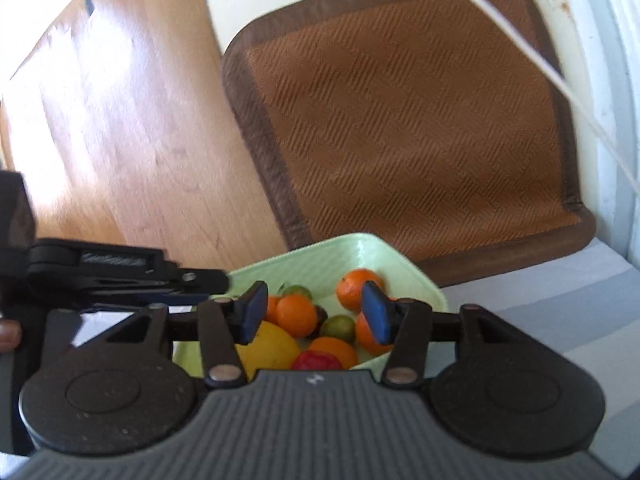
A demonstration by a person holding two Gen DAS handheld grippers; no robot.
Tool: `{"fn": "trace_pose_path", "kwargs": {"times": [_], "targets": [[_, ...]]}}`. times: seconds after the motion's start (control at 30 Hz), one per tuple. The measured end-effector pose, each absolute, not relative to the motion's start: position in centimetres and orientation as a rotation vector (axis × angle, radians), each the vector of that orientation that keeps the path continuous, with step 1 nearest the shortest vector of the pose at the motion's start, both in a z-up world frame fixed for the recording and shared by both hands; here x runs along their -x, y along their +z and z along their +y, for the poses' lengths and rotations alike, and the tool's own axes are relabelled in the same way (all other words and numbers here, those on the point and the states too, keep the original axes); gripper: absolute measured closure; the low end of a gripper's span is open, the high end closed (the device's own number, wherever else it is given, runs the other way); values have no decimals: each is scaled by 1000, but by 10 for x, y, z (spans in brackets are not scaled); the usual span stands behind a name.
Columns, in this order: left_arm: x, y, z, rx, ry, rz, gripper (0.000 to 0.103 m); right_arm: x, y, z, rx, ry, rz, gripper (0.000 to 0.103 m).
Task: Organize fruits
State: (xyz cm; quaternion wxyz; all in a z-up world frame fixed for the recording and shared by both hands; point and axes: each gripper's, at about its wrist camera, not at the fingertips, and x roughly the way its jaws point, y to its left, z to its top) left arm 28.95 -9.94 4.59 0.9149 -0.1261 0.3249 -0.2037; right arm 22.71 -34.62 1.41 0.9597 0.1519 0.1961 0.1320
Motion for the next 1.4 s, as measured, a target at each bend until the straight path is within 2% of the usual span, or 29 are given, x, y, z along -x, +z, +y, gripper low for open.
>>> {"fn": "trace_pose_path", "kwargs": {"times": [0.13, 0.3, 0.33, 0.37, 0.4, 0.5, 0.53, 0.7, 0.87, 1.4], "targets": [[-233, 63, -91, 171, -362, 584, 50, -218, 13, -358, -377, 198, 368, 49], [-152, 54, -94, -5, -289, 535, 36, -197, 9, -360, -437, 123, 377, 49], [-140, 50, -94, -18, -273, 533, 26, -192, 8, -359, -439, 119, 385, 49], [-127, 47, -94, -23, -254, 533, 11, -183, 7, -357, -449, 113, 394, 49], [-117, 44, -93, -27, -239, 533, 8, -174, 7, -353, -457, 112, 402, 49], [-82, 36, -94, -70, -218, 515, 7, -138, 7, -342, -444, 99, 401, 49], [-76, 33, -95, -84, -218, 513, 1, -125, 7, -338, -447, 89, 399, 49], [-62, 13, -90, -35, -187, 591, 0, -73, -1, -324, -531, 77, 405, 48], [-71, 5, -80, 6, -181, 696, 0, -56, -1, -309, -473, 86, 428, 47], [-62, 4, -79, 8, -165, 671, 0, -60, -8, -321, -557, 67, 454, 42]]}}
